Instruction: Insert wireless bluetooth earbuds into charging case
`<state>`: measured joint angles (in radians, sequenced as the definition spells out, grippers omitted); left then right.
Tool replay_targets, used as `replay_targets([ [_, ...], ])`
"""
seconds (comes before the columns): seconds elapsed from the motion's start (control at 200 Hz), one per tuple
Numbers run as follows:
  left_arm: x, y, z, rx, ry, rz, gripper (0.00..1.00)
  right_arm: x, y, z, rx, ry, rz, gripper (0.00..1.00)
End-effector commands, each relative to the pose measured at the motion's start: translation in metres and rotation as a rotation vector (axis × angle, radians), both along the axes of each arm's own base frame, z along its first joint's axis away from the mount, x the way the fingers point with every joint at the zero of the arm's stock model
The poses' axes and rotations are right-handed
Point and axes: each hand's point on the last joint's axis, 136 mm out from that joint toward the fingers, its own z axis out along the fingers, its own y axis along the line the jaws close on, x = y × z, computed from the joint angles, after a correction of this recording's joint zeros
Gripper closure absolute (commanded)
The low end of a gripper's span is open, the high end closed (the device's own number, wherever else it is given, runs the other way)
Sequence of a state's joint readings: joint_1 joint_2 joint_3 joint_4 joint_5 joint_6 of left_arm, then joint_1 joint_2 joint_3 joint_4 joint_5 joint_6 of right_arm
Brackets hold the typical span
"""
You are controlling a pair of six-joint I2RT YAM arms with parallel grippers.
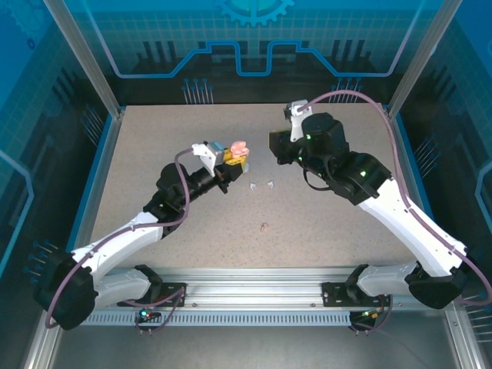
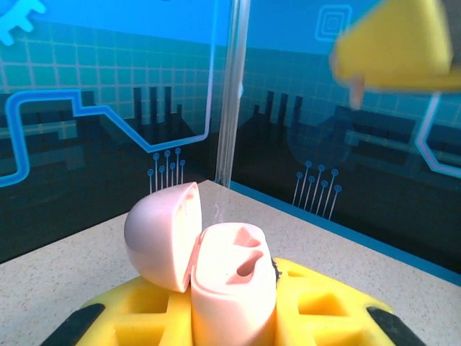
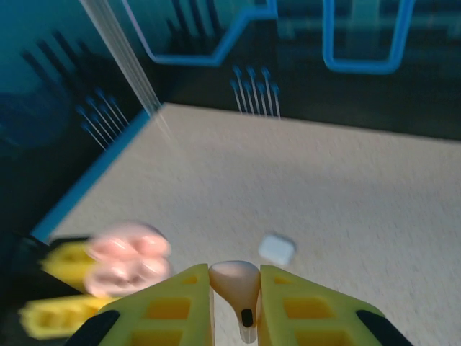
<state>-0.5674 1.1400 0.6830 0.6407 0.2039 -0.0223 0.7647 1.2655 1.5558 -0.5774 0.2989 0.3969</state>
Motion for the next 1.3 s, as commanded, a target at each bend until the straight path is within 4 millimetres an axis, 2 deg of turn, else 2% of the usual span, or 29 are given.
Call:
replay_targets([
  [0.0, -0.008, -0.013, 0.037, 0.004, -0.155, -0.027, 1.00, -0.004, 0.012, 0.040, 0.072, -0.118, 0.088, 0.81],
  [0.18, -0.007, -0.018, 0.051, 0.017, -0.238, 0.037, 1.00, -0.016, 0.029, 0.049, 0.153, -0.155, 0.189, 0.81],
  [0.33, -0.007, -0.015, 0.063, 0.000, -0.298, 0.097, 1.00, -0.025, 0.031, 0.050, 0.197, -0.185, 0.226, 0.81],
  [0.545, -0.008, -0.021, 0.069, 0.001, -0.340, 0.105, 1.00, -0.033, 0.038, 0.051, 0.233, -0.208, 0.272, 0.81],
  [0.99, -0.008, -0.022, 0.070, 0.007, -0.342, 0.107, 1.00, -0.028, 0.054, 0.025, 0.232, -0.136, 0.298, 0.81],
  [1.296, -0.009, -0.023, 0.071, 0.012, -0.341, 0.100, 1.00, -0.024, 0.057, 0.009, 0.221, -0.097, 0.293, 0.81],
])
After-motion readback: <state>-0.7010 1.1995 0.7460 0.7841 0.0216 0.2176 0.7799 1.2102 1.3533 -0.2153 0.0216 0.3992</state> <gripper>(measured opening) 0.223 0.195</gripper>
